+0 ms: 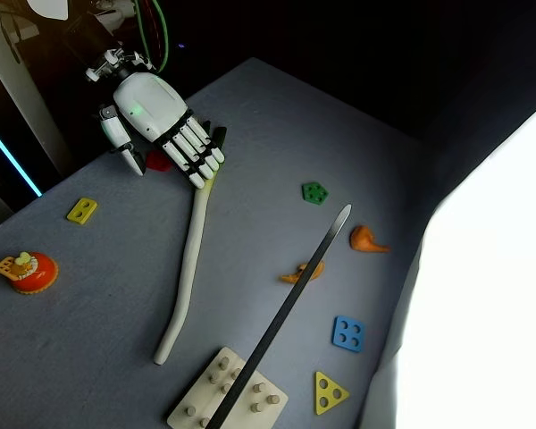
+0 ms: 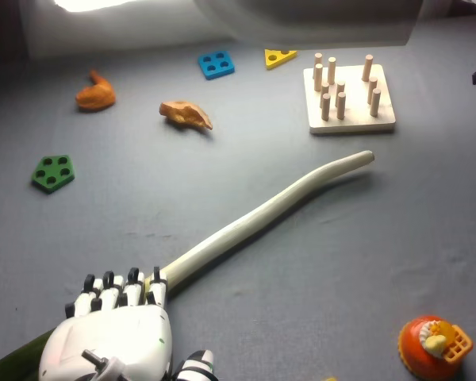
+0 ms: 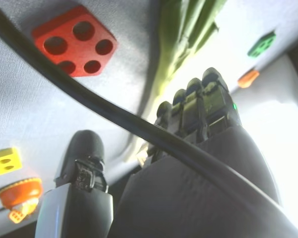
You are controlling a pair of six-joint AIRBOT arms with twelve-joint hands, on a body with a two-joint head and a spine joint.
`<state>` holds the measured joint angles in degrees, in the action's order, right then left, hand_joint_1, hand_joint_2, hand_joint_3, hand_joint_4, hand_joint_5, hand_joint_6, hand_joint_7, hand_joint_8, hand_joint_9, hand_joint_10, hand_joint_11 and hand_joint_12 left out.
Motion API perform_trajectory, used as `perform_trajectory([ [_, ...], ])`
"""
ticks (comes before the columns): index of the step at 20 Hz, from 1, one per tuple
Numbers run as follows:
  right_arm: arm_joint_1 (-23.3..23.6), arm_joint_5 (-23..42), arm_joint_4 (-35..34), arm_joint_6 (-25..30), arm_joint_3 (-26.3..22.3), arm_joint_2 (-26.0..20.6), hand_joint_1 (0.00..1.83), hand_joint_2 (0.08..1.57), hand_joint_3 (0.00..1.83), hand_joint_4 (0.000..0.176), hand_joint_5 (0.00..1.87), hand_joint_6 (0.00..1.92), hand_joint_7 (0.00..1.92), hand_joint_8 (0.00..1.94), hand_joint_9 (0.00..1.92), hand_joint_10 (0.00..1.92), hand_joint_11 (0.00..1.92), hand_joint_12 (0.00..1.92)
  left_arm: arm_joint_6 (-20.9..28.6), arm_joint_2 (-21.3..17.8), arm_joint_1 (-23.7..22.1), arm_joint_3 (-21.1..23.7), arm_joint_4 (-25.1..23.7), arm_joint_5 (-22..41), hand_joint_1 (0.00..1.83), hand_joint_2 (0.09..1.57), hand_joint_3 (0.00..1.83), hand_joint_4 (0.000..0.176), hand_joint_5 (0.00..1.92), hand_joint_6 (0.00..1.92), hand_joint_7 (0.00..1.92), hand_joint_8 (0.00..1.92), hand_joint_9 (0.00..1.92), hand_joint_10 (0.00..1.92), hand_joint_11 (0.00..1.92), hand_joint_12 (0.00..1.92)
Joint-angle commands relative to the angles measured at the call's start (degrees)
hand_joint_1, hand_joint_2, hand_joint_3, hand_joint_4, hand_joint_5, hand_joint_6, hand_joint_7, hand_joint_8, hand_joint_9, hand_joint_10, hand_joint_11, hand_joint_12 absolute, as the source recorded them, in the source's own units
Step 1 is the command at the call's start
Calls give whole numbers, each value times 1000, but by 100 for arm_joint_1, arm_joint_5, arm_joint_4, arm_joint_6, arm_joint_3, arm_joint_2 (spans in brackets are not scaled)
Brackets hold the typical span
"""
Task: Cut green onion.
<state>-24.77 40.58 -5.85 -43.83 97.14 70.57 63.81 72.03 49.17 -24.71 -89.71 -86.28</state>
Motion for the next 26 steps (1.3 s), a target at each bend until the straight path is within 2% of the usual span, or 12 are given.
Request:
perform_trajectory([
  [1, 91, 945, -419, -58, -120, -120, 1452, 1288, 0, 0, 1131, 1648, 1579, 1941, 1642, 1921, 1704, 1921, -18, 24, -10, -23, -366, -282, 83, 1470, 28, 0, 2, 0, 3, 0, 0, 0, 0, 0],
  [2, 82, 1197, -822, -424, -380, -225, 1526, 1275, 0, 0, 1234, 1866, 1580, 1941, 1637, 1921, 1698, 1921, -19, 46, -10, -33, -351, -276, 90, 1479, 23, 0, 0, 0, 0, 0, 0, 0, 0, 0],
  [3, 32, 1677, -1100, -961, -699, -344, 1547, 1275, 0, 83, 1201, 1893, 1570, 1941, 1631, 1921, 1694, 1921, -20, 64, -10, -45, -328, -255, 106, 1480, 17, 0, 0, 0, 0, 0, 0, 0, 0, 0],
  [4, 11, 1801, -989, -1148, -937, -467, 1550, 1273, 0, 106, 1156, 1794, 1560, 1941, 1626, 1921, 1692, 1921, -26, 73, -10, -53, -306, -232, 124, 1471, 8, 0, 0, 0, 0, 0, 0, 0, 0, 0],
  [5, 11, 1754, -963, -1182, -1102, -565, 1550, 1273, 0, 106, 1156, 1794, 1560, 1941, 1626, 1921, 1692, 1921, -32, 80, -10, -60, -287, -210, 124, 1471, 8, 0, 0, 0, 0, 0, 0, 0, 0, 0],
  [6, -1, 1626, -1048, -1366, -1731, -909, 1550, 1272, 0, 111, 1147, 1773, 1558, 1941, 1625, 1921, 1691, 1921, -33, 88, -10, -80, -214, -139, 128, 1469, 7, 0, 0, 0, 0, 0, 0, 0, 0, 0],
  [7, -19, 1651, -1178, -1582, -1976, -1001, 1543, 1270, 0, 163, 1173, 1821, 1552, 1941, 1620, 1921, 1689, 1921, -33, 87, -10, -82, -190, -130, 151, 1462, 2, 0, 0, 0, 0, 0, 0, 0, 0, 0],
  [10, -134, 1846, -1810, -2596, -2917, -1329, 1566, 1258, 0, 176, 1324, 1921, 1559, 1941, 1613, 1921, 1681, 1921, -52, 87, -8, -82, -20, -49, 1, 1481, 11, 0, 0, 0, 0, 0, 0, 0, 0, 0],
  [11, -190, 1939, -2102, -2981, -3223, -1393, 1568, 1263, 0, 176, 1340, 1921, 1558, 1941, 1612, 1921, 1681, 1921, -53, 87, -5, -78, 42, -4, 38, 1475, 5, 0, 0, 0, 0, 0, 0, 0, 0, 0],
  [15, -311, 2288, -3250, -4162, -3938, -1407, 1553, 1267, 0, 176, 1348, 1921, 1565, 1941, 1602, 1921, 1648, 1921, -63, 86, -5, -75, 62, 35, 0, 1457, 0, 0, 0, 0, 0, 0, 0, 0, 0, 0],
  [22, -543, 2768, -3724, -4831, -4045, -913, 1562, 1283, 0, 176, 1332, 1921, 1568, 1941, 1624, 1921, 1699, 1921, -73, 85, -6, -71, 109, 85, 0, 1424, 0, 0, 0, 0, 0, 0, 0, 0, 0, 0],
  [26, -569, 2892, -3978, -5159, -4047, -598, 1545, 1307, 0, 176, 1219, 1921, 1558, 1941, 1625, 1921, 1701, 1921, -74, 86, -6, -69, 108, 85, 0, 1415, 0, 0, 0, 0, 0, 0, 0, 0, 0, 0],
])
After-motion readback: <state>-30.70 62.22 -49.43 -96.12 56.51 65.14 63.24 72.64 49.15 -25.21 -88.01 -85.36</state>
